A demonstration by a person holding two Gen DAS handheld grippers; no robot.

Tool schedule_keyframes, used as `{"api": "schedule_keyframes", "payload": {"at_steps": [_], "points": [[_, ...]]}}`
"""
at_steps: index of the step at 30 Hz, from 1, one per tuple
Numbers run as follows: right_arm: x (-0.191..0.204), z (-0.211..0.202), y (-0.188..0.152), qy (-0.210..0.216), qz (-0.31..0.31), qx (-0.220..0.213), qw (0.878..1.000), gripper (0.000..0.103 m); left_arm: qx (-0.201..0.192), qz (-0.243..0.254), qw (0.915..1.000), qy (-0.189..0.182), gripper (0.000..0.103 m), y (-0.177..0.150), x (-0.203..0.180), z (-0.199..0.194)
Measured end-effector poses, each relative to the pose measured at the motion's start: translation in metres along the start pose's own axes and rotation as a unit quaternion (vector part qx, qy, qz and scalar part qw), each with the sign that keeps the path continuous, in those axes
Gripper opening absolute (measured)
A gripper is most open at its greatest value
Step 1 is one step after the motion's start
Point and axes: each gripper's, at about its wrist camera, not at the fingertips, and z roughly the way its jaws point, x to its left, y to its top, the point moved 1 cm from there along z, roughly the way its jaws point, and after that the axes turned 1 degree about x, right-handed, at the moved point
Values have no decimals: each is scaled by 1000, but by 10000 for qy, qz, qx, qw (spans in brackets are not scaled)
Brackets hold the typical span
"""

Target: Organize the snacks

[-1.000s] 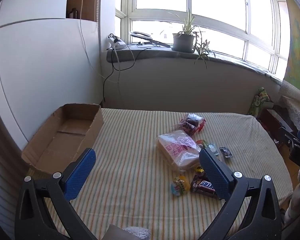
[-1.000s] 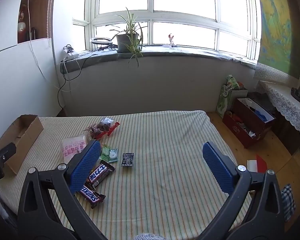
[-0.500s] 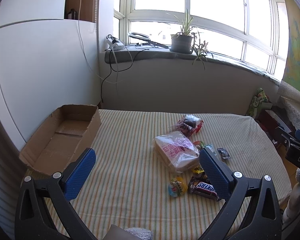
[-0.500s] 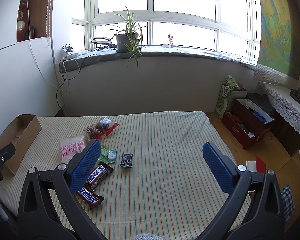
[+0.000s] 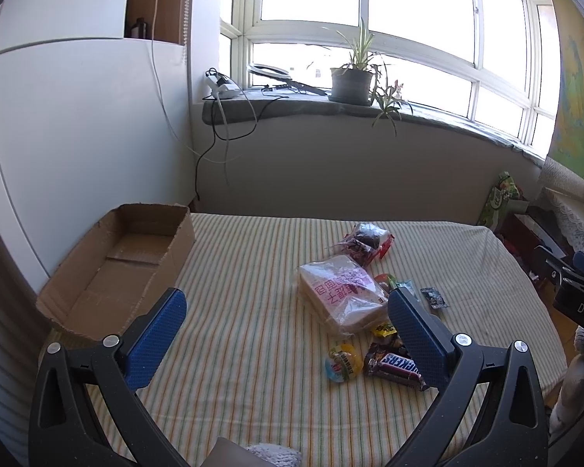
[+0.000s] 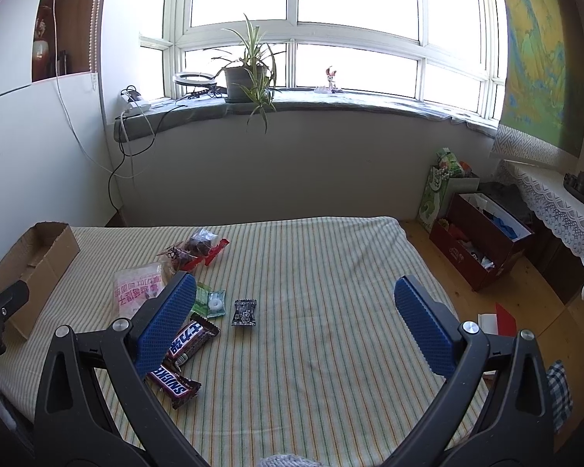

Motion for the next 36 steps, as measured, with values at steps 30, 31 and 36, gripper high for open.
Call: {"api": "schedule_keyframes", "payload": {"at_steps": [30, 31, 36], "points": [[4, 3, 0, 70, -80, 16, 9999, 103, 199, 42, 9997, -141, 103, -6, 0, 9], [4, 4, -1, 78, -86, 30, 9999, 103, 211, 46, 9997, -143, 103, -6, 0, 10], [5, 9, -6, 137, -106, 103, 9998, 103, 292, 94, 9995, -115, 103, -10, 0, 15]]}}
